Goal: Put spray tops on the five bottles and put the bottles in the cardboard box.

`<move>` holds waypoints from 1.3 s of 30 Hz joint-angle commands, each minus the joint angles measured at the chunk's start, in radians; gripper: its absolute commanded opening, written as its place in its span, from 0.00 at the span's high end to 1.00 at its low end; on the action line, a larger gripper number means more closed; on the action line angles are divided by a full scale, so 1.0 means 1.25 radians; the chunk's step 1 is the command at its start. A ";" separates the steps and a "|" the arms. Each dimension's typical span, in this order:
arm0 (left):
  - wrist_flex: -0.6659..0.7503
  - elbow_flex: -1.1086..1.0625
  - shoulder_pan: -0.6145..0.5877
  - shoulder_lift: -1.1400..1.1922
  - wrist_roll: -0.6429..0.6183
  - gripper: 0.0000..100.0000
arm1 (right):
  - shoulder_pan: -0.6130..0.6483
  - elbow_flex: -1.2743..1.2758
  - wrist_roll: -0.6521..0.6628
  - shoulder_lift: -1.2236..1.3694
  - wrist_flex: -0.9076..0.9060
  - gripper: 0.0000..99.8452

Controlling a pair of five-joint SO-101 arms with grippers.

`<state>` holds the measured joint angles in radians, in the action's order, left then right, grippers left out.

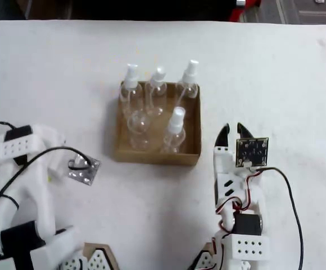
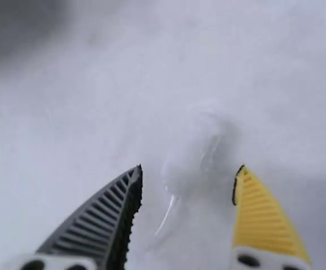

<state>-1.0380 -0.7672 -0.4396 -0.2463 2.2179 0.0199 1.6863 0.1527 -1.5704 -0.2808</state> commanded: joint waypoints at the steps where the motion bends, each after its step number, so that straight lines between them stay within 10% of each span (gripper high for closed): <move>1: 0.149 -0.053 0.017 0.035 0.014 0.75 | -0.001 0.007 0.009 0.001 0.015 0.92; 13: 0.188 -0.071 0.018 0.072 0.012 0.98 | -0.001 0.007 0.009 0.001 0.018 0.92; 39: 0.109 -0.076 0.074 0.071 -0.155 0.89 | -0.001 0.007 0.009 0.001 0.018 0.92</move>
<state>-0.8815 -0.8623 -0.3583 -0.1527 2.1212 0.0199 1.6863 0.1527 -1.5704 -0.2808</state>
